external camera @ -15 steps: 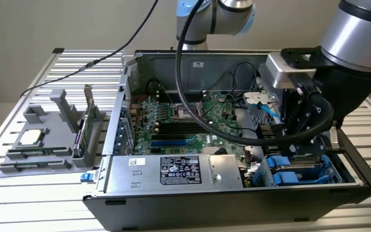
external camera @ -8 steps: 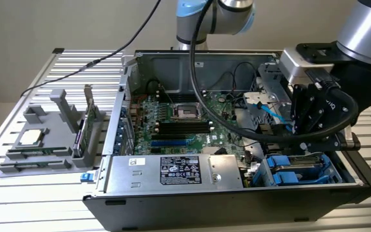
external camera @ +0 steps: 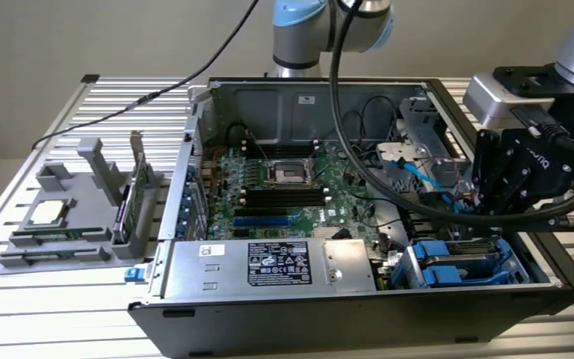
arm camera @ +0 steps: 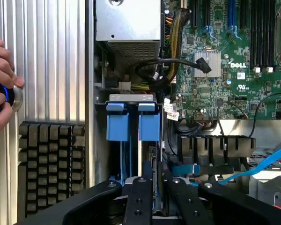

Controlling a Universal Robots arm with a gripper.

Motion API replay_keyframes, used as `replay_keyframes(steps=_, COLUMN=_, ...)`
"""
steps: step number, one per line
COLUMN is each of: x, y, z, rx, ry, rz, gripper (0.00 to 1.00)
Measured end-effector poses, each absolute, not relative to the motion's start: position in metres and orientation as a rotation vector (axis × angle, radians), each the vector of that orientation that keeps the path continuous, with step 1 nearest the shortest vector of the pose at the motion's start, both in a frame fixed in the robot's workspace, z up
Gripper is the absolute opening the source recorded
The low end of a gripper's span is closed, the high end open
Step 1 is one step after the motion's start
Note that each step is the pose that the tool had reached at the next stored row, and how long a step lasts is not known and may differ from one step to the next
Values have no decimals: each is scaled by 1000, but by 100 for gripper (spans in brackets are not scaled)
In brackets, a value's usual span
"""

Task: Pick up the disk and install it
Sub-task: 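Insert the disk into the insertion slot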

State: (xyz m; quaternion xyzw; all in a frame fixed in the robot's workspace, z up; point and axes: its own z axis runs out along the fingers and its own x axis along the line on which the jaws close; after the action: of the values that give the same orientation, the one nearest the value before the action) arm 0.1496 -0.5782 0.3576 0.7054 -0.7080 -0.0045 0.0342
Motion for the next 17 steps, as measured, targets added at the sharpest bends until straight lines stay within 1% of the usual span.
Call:
replay_keyframes(steps=9, x=166, y=-578, z=355, rx=2172, ry=-2168, rz=-20, gripper=20)
replay_keyframes(steps=17, x=167, y=-578, z=340, rx=2175, ry=-2165, rz=-21, gripper=20)
